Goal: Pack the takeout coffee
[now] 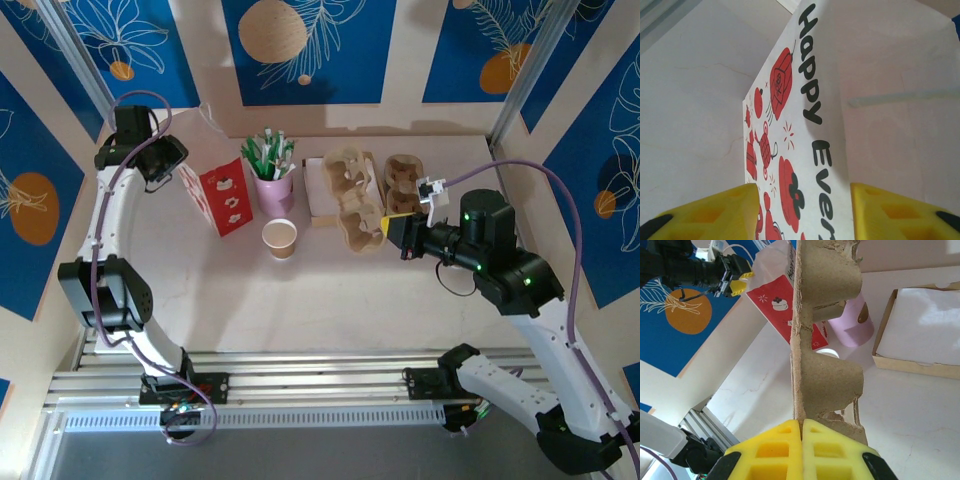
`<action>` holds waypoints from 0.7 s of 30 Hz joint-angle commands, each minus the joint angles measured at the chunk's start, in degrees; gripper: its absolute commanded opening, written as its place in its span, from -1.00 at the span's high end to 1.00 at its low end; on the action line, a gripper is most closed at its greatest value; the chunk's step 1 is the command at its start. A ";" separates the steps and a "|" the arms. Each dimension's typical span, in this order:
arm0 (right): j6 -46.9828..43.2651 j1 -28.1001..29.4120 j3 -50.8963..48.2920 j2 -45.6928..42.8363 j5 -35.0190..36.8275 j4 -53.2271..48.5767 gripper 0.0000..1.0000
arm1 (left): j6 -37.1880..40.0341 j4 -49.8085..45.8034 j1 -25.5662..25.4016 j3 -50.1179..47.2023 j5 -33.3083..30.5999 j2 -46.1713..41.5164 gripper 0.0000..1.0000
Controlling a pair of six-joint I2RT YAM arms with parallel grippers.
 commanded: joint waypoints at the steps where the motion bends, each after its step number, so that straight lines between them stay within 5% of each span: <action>1: -0.87 0.73 2.10 -0.69 -1.04 -0.30 1.00 | 1.00 0.27 0.23 0.42 -1.03 0.79 0.17; 11: -0.85 1.87 2.96 -0.77 -1.02 -1.01 1.00 | 1.99 -0.85 0.49 1.71 -1.63 1.03 0.60; 16: -0.71 2.27 3.06 -0.78 -1.21 -0.97 1.00 | 2.63 -2.42 0.92 3.69 -1.82 -0.18 1.00; 21: -0.54 2.49 3.06 -0.94 -1.23 -0.82 1.00 | 3.98 -4.16 1.37 5.14 -2.86 -4.71 1.00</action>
